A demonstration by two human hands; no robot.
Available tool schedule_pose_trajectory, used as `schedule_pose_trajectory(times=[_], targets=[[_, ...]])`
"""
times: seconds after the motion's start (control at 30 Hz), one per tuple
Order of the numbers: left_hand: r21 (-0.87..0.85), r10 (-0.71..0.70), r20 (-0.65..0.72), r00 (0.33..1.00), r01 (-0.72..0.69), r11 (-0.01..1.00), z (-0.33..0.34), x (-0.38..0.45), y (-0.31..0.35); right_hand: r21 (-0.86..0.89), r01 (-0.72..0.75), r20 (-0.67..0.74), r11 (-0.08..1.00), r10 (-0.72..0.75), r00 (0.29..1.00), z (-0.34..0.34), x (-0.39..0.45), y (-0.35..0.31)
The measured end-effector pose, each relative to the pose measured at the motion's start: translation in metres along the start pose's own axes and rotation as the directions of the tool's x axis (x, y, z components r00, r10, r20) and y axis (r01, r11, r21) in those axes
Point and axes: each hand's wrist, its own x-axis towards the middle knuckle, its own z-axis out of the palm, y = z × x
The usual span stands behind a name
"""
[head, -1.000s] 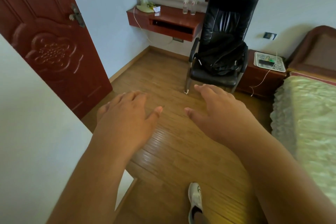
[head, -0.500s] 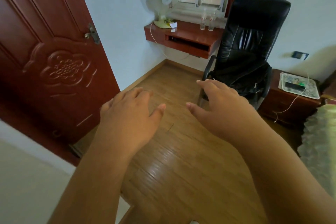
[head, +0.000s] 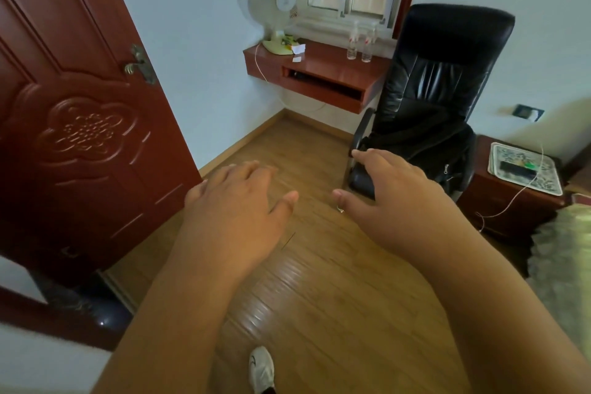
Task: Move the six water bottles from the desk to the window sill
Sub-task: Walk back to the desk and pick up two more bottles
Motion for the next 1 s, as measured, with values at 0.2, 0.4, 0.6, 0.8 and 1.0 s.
schedule_pose_trajectory(times=[0.2, 0.4, 0.6, 0.8, 1.0], targets=[[-0.033, 0.072, 0.035, 0.997, -0.071, 0.997, 0.019, 0.071, -0.018, -0.022, -0.067, -0.01, 0.997, 0.067, 0.998, 0.004, 0.058, -0.002], [-0.057, 0.111, 0.039, 0.993, -0.109, 0.992, 0.02, 0.157, -0.051, -0.053, -0.12, -0.046, 0.991, 0.117, 0.992, 0.007, 0.136, -0.025], [-0.074, 0.151, 0.08, 0.985, -0.146, 0.987, 0.029, 0.226, -0.081, -0.051, -0.182, -0.073, 0.982, 0.178, 0.981, 0.026, 0.196, -0.045], [-0.067, 0.164, 0.134, 0.977, -0.157, 0.985, 0.036, 0.269, -0.096, -0.069, -0.212, -0.06, 0.975, 0.208, 0.976, 0.044, 0.238, -0.048], [-0.066, 0.154, 0.168, 0.974, -0.144, 0.987, 0.047, 0.314, -0.096, -0.054, -0.209, -0.031, 0.976, 0.207, 0.978, 0.053, 0.288, -0.038]])
